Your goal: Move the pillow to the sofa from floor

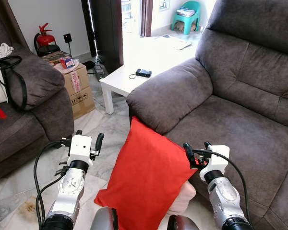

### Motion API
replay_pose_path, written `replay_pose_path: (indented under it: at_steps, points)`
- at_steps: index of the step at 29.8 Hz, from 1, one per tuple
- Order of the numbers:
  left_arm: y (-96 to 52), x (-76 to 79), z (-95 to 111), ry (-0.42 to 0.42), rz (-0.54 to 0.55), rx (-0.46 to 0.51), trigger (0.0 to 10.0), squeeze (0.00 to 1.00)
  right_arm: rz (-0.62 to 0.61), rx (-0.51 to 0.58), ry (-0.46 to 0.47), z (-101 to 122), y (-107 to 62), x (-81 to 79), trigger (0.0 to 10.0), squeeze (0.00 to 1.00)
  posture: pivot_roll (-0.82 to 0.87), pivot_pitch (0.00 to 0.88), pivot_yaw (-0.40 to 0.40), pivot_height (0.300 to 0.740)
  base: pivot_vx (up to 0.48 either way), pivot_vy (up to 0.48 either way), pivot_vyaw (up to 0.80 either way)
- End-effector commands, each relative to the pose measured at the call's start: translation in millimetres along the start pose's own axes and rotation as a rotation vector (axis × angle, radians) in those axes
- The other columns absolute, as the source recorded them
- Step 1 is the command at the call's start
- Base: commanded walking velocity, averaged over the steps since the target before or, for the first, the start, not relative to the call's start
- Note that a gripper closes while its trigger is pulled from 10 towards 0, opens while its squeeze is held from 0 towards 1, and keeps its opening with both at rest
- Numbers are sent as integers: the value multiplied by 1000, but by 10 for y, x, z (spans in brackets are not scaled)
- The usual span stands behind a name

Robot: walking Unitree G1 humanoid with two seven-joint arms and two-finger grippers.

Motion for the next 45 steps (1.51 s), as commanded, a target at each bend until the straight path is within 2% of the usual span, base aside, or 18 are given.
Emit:
replay_pose_path:
  at_steps: [1,9,16,25,32,44,45]
  points:
    - [8,1,1,9,0,-4,10000,0,2,0,-6,9,4,3,10000,0,86,9,-50,602,0,0,0]
    - [4,-5,-6,7,4,-7,10000,0,2,-38,-4,-53,6,-2,10000,0,84,16,-50,602,0,0,0]
    - [0,-7,-12,8,5,-9,10000,0,5,-22,1,-23,11,-8,10000,0,85,17,-50,568,0,0,0]
    - [1,-2,-24,7,2,-16,10000,0,3,-20,-10,-24,4,-4,10000,0,84,19,-51,568,0,0,0]
    - [7,-24,-69,-42,17,-40,10000,0,7,-27,-7,-33,10,-13,10000,0,79,23,-48,568,0,0,0]
    - [28,-126,-81,-38,34,-51,10000,0,38,-68,4,-91,88,-165,10000,0,107,46,-54,568,0,0,0]
    - [38,-159,-73,-30,40,-50,10000,0,49,-80,4,-92,129,-220,10000,0,124,51,-63,568,0,0,0]
Point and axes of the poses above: a point about 5 cm out from each wrist's last joint towards the gripper, its own y axis pointing out of the wrist towards the gripper, its own z axis along the axis of the wrist's last joint, x = y × z, the point moved 6 cm from there along y, pointing out of the wrist towards the gripper, and after that the axes turned 8 degrees about y, right-handed, at the moved point
